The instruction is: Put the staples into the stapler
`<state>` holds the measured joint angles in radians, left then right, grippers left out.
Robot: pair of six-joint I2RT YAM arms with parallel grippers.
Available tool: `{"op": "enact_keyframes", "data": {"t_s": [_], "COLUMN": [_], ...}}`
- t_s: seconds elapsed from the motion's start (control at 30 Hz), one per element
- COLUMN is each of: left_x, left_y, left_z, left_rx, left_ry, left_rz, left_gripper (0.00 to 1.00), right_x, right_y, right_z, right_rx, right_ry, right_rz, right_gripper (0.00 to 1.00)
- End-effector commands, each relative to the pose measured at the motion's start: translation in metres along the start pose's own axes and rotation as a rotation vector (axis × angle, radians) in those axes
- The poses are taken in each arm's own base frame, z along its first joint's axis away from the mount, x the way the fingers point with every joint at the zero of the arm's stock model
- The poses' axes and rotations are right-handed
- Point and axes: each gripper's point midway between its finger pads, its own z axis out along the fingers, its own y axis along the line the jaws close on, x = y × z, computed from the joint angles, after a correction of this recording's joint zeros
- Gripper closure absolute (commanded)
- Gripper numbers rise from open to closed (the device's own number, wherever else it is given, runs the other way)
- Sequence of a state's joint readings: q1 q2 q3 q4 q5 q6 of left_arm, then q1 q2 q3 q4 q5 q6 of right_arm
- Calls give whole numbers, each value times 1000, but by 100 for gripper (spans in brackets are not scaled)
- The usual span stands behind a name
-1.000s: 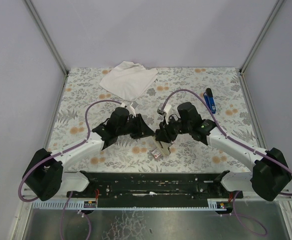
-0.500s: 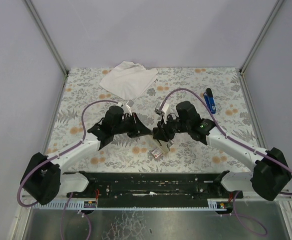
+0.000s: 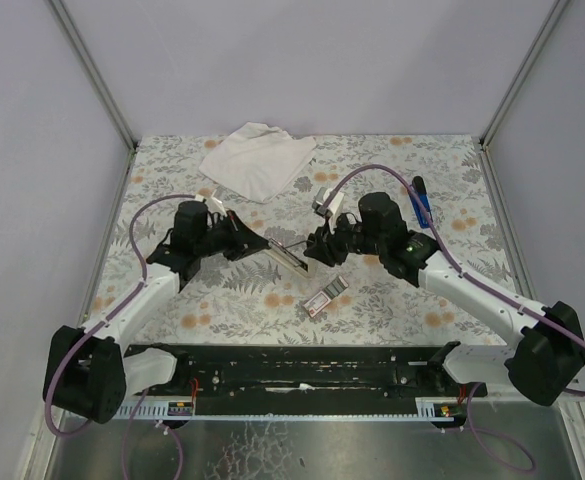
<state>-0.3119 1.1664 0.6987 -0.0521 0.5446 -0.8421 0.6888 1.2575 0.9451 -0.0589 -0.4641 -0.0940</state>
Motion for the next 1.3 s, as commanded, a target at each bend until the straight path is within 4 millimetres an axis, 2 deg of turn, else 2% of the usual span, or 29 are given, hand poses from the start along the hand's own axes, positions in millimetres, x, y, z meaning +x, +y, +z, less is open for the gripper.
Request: {"op": "enact_keyframes", "data": {"t_s": [0.0,0.37,0.5,0.63,0.7,0.77,0.93,1.13,1.23,1.27], "left_x": [-23,-50,-56,-57,-58,-58,-57,-58,-58,-58], "left_y": [18,45,58,70,74,78,86,96,102,103], "left_z": [-15,-23,-22,-20,-19,-18,-15,-15,-15,-16], "left_rx": [-19,-49,-68,-97,-115,-133,-155,-189,-207,-211], "left_ry": [-83,-174,-184,-176,-171,-164,-148,-151,-154,-157], "left_rz": [-27,-85,-105,-113,-106,-97,-95,-104,-110,-111], "left_gripper": [100,100,100,100,100,100,100,100,100,100], "right_x": [-16,50,74,92,99,107,132,143,145,147], "right_y": [-52,-106,-112,-115,-118,-117,-115,-117,-122,-124], "right_z": [-10,21,30,32,31,32,40,42,38,37], "right_rx": [253,380,374,392,422,425,420,440,483,495], "right_ry": [-78,-48,-1,21,19,12,50,38,27,26], "right_rz": [-41,54,82,98,109,119,185,231,242,249], "right_gripper": [97,89,88,83,73,68,67,57,49,42]}}
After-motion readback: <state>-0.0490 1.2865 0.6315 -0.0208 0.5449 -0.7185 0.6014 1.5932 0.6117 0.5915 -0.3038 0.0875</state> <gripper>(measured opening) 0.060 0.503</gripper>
